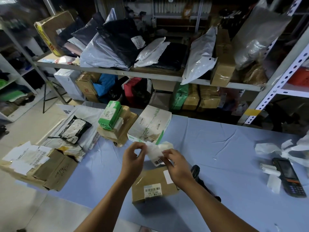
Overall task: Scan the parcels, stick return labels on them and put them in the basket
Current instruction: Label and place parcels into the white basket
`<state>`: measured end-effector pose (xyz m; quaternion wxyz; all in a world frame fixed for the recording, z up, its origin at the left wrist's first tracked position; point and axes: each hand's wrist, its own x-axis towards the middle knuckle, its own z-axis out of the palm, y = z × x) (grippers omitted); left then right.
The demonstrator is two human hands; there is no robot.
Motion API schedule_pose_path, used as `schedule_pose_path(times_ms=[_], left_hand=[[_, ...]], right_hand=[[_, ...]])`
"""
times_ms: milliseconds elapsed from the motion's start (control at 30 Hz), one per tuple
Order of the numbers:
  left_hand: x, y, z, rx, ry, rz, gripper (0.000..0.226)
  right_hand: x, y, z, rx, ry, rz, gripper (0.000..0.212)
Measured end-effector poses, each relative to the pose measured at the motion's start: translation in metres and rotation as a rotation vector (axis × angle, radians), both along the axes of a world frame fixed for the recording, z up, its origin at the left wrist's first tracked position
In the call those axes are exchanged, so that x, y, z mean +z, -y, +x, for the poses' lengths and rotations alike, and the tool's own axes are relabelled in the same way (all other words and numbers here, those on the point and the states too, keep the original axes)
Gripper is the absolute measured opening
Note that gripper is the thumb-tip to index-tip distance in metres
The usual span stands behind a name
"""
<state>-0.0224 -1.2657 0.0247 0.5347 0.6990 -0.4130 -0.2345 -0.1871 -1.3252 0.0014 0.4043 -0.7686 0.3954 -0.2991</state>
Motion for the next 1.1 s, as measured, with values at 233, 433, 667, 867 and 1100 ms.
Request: schedule_pose_path(times_ms=[233, 433, 667, 867, 1100], left_hand=[[0.008, 0.006, 0.019, 0.162, 0.073, -0.043, 0.015], [0.016, 0.005, 0.014, 0.139, 0.111, 0.009, 0.029], [0.015, -0.001, 0.007, 0.053, 0.177, -0.03, 0.01], [0.009, -0.017, 0.012, -0.083, 0.16, -0.022, 0.018], [0.001, -0.031, 0.021, -0.076, -0.065, -0.028, 0.026]], right_hand=[[-0.038, 0.022, -0.025, -0.133, -0.167, 0.078, 0.016], [-0.038, 0.042, -0.016, -0.649, -0.225, 0.359, 0.028], [0.017, 0.018, 0.028, -0.298, 0.477, 1.263, 0.034], [0.035, 0.012, 0.041, -0.232, 0.531, 1.249, 0.036], [0.028, 0.002, 0.042, -0.105, 0.41, 1.427, 0.03]])
